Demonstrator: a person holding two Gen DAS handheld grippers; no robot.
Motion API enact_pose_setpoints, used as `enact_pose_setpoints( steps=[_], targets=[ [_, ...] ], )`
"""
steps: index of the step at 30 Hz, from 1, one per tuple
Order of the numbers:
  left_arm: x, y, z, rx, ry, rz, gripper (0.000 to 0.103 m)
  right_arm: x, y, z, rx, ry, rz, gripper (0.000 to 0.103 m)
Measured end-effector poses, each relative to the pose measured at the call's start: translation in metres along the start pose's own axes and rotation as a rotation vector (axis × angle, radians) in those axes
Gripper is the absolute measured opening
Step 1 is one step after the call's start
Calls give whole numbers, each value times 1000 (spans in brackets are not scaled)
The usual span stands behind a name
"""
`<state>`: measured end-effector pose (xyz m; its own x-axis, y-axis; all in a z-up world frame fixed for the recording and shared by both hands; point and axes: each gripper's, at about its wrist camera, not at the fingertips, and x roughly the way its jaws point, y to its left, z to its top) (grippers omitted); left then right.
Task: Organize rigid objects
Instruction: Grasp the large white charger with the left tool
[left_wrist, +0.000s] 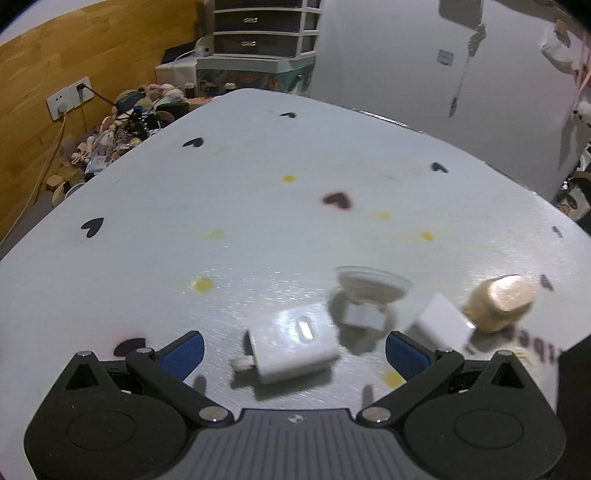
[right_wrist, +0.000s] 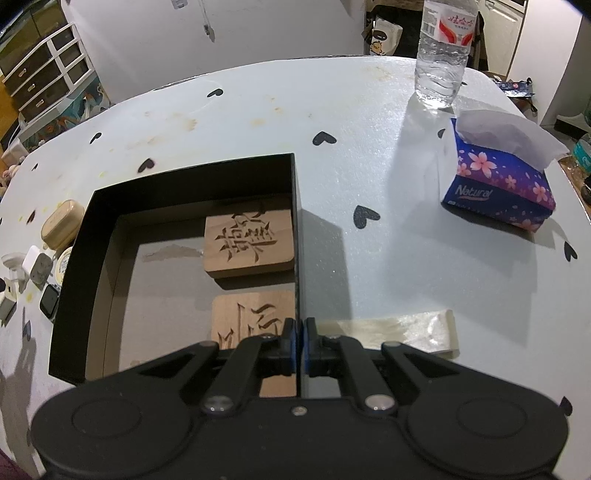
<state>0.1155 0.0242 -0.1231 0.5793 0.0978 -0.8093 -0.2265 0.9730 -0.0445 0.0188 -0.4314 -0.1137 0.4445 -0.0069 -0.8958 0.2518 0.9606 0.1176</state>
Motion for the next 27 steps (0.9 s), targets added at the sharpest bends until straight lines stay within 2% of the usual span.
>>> enact_pose_setpoints(
  steps=[6, 8, 11, 19, 27],
  targets=[
    [8, 9, -1, -41, 13, -28, 87, 0, 0, 0, 6, 1, -3, 5],
    [9, 10, -3, -52, 20, -31, 75, 1, 0, 1, 4, 2, -4, 4],
    [10, 13, -4, -81, 23, -59, 67, 1, 1, 1, 1, 3, -6, 4],
    [4, 15, -9, -96, 25, -80, 66, 1, 1, 1, 1, 3, -6, 4],
    [-23, 13, -29, -149, 47, -171, 66, 1, 1, 1, 0, 2, -6, 4]
  ],
)
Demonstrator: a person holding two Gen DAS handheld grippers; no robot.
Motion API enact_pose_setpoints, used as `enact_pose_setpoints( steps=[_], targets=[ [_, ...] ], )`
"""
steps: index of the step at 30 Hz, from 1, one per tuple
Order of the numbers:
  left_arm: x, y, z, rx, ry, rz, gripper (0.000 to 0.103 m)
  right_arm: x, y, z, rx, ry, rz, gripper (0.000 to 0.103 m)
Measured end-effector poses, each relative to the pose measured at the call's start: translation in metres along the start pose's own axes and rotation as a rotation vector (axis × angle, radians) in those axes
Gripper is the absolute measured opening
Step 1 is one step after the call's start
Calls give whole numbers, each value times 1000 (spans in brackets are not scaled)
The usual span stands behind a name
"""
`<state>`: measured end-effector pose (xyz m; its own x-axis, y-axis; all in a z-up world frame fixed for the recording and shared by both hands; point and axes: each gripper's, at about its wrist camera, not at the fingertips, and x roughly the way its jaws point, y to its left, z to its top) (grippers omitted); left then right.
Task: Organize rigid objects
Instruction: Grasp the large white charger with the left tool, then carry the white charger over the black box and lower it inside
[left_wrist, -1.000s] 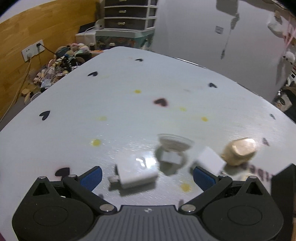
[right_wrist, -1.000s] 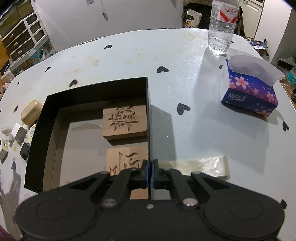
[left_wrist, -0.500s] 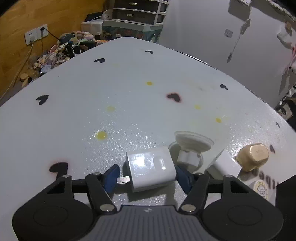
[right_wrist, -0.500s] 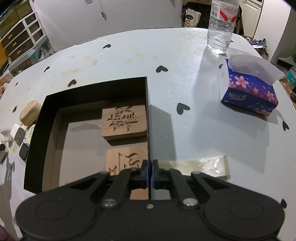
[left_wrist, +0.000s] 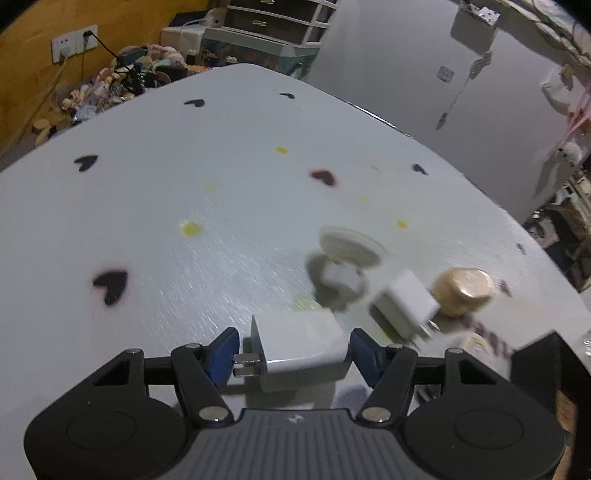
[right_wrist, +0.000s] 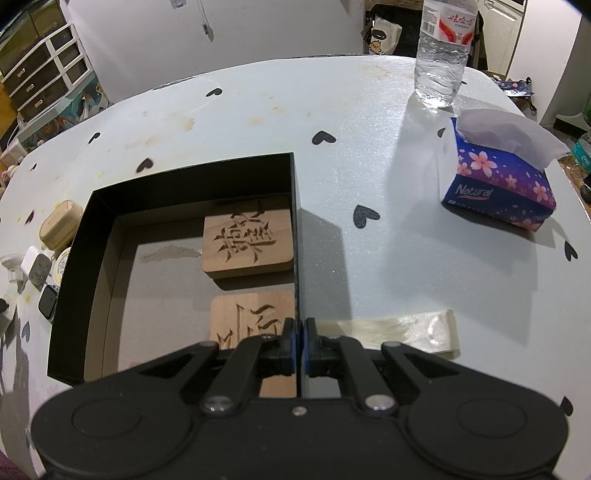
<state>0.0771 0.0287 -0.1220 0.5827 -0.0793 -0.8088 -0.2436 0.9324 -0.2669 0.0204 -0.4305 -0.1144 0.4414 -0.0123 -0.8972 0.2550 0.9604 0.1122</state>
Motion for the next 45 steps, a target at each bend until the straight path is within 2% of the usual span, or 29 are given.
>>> enact_pose_setpoints(
  steps=[8, 15, 19, 23, 29, 33, 37, 45],
  targets=[
    [-27, -31, -16, 23, 29, -136, 66, 0, 0, 0, -3, -1, 0, 4],
    [-42, -69, -15, 111, 16, -225, 66, 0, -1, 0, -2, -4, 6, 4],
    [-48, -97, -10, 195, 5, -261, 66, 0, -1, 0, -1, -5, 8, 5],
    [-50, -133, -5, 282, -5, -328, 66, 0, -1, 0, 0, -6, 9, 5],
    [-46, -193, -14, 434, 14, -417, 66, 0, -1, 0, 1, -6, 8, 5],
    [-36, -228, -27, 527, 50, -436, 66, 0, -1, 0, 1, -6, 9, 5],
    [-18, -260, -40, 598, 81, -416, 66, -1, -1, 0, 4, -7, 11, 5],
    [14, -297, -56, 626, 120, -378, 66, -1, -2, 0, 5, -9, 18, 5]
  ],
)
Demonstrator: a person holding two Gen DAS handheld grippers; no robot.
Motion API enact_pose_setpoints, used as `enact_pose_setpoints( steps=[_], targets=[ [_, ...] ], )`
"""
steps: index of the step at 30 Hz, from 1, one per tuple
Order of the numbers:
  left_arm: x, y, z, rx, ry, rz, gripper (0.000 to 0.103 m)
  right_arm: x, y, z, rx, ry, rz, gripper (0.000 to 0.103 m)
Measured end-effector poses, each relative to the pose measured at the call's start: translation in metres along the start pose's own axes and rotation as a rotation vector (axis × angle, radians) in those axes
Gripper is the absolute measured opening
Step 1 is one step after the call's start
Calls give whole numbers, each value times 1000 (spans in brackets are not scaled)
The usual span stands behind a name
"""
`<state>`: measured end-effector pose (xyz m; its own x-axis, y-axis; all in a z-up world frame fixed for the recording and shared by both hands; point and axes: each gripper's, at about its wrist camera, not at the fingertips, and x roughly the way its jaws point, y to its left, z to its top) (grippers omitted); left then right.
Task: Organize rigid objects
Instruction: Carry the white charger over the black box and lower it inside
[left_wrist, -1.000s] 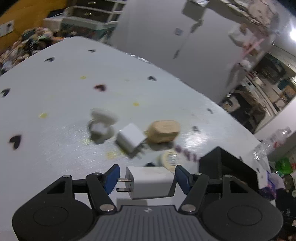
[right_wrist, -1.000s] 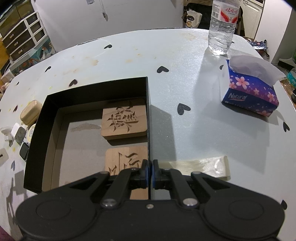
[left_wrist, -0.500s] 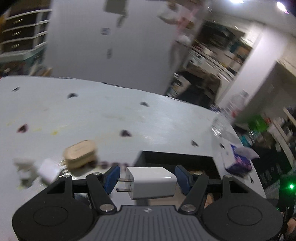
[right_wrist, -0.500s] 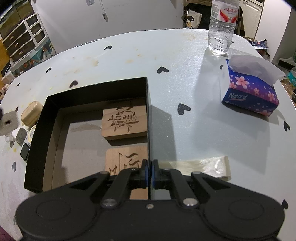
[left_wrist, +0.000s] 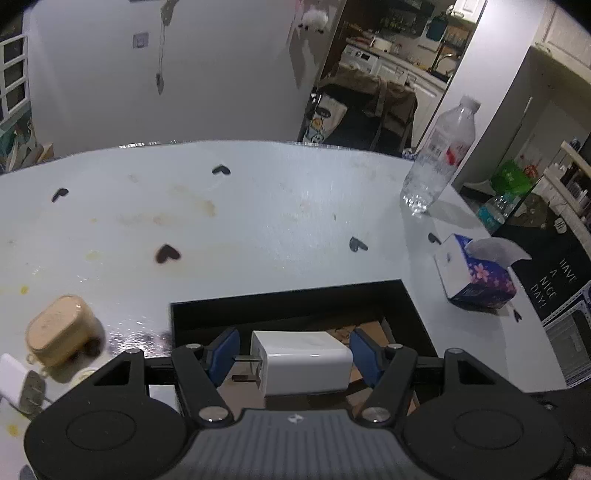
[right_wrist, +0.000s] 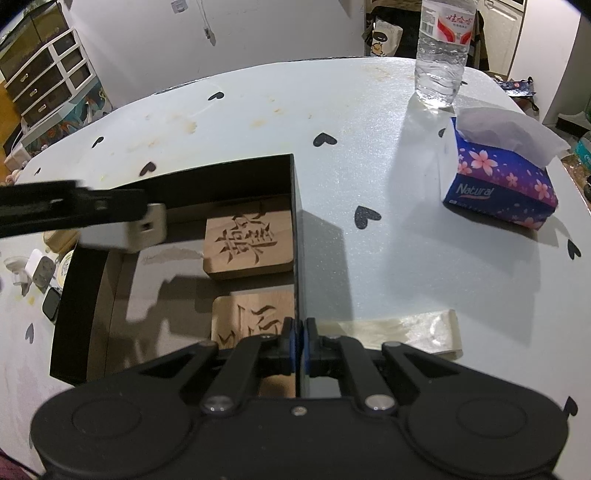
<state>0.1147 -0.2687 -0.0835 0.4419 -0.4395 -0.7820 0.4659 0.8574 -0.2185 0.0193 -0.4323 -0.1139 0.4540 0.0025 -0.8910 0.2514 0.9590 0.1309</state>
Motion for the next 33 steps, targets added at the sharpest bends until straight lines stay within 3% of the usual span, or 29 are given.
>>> enact_pose_setpoints(
  steps=[11, 13, 15, 18, 21, 24, 26, 28, 29, 31, 33],
  targets=[
    [37, 0, -10, -19, -4, 86, 66, 0, -2, -1, -2, -2, 9, 5],
    [39, -2, -14, 23, -15, 100, 66, 0, -2, -1, -2, -2, 10, 5],
    [39, -4, -16, 46, -19, 99, 69, 0, -2, -1, -2, -2, 11, 5],
    [37, 0, -15, 21, -13, 87, 85, 1, -2, -1, -2, -1, 11, 6],
    [28, 5, -15, -3, -7, 73, 85, 1, -3, -1, 0, -1, 12, 6],
    [15, 6, -18, -8, 16, 29, 73, 1, -3, -1, 0, -1, 12, 6],
    [7, 4, -20, 1, 50, -15, 53, 1, -3, -1, 0, -1, 12, 6],
    [4, 0, -24, 17, 96, -52, 40, 1, -3, -1, -1, -1, 12, 6],
    [5, -2, -26, 28, 132, -59, 29, 1, -3, -1, -1, -1, 12, 6],
    [10, -8, -30, 52, 201, -62, 16, 1, -3, -1, -1, -1, 12, 6],
    [21, -12, -34, 69, 249, -48, 14, 1, -3, -2, -3, -1, 12, 6]
  ],
)
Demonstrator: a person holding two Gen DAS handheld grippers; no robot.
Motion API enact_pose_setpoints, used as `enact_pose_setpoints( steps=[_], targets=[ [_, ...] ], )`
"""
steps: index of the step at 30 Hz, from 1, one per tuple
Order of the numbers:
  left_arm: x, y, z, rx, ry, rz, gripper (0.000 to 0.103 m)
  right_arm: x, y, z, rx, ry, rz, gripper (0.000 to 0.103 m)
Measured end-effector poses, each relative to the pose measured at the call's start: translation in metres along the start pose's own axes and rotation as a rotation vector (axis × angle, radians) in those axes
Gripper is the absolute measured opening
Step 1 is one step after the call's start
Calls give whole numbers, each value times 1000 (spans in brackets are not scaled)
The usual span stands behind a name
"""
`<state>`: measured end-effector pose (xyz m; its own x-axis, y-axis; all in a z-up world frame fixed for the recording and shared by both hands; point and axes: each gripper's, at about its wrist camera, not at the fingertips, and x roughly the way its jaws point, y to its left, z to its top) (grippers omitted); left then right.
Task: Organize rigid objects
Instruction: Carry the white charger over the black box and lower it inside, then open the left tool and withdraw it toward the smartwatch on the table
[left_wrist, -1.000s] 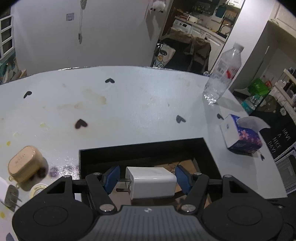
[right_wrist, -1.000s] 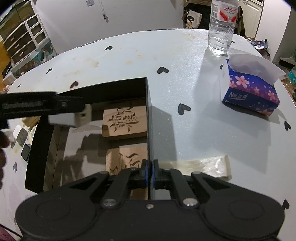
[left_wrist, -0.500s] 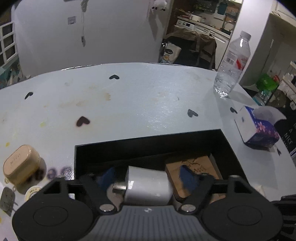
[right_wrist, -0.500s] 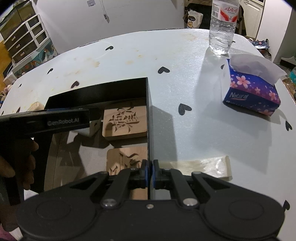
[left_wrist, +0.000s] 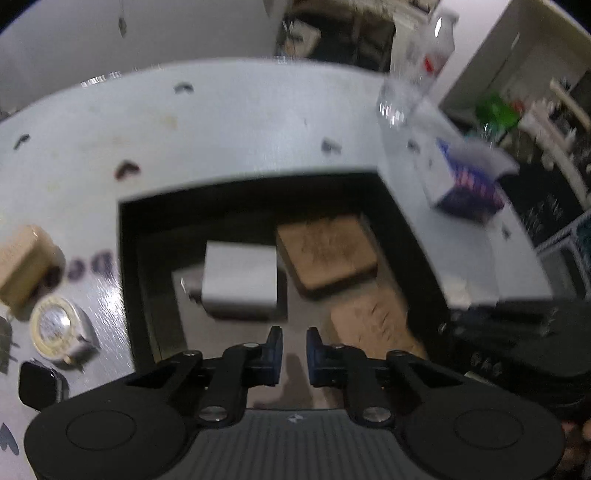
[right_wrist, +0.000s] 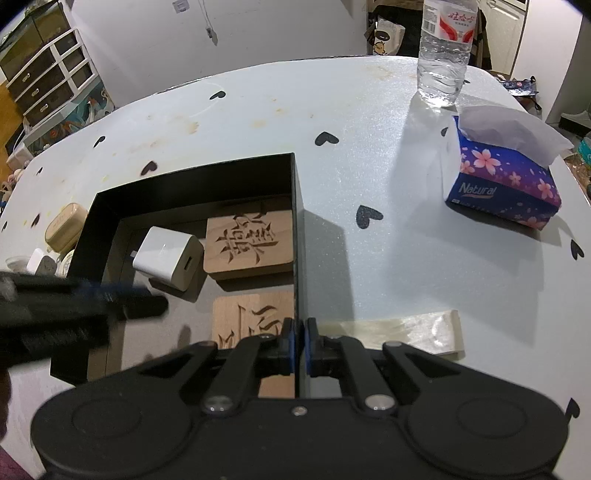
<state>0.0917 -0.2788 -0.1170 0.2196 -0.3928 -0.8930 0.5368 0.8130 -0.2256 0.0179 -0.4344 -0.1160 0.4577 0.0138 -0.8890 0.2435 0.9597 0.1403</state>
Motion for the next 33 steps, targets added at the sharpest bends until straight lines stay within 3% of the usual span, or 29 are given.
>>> enact_pose_setpoints(
  steps=[5, 13, 22, 24, 26, 30, 33],
  targets=[
    [19, 9, 7, -57, -22, 51, 13, 1, -1, 0, 1, 1, 3, 6],
    [26, 9, 26, -38, -53, 31, 13, 1, -1, 0, 1, 1, 3, 6],
    [7, 6, 20, -28, -60, -6, 15, 1, 0, -1, 3, 1, 1, 5],
    [0, 3, 18, -19, -62, -8, 19, 1, -1, 0, 4, 2, 2, 6],
    [-9, -1, 17, -12, -73, -11, 32, 1, -1, 0, 4, 2, 4, 6],
    [-26, -5, 13, -5, -95, -11, 49, 1, -1, 0, 3, 2, 4, 6],
    [-38, -6, 8, -5, -109, 6, 69, 1, -1, 0, 4, 2, 5, 6]
  ],
)
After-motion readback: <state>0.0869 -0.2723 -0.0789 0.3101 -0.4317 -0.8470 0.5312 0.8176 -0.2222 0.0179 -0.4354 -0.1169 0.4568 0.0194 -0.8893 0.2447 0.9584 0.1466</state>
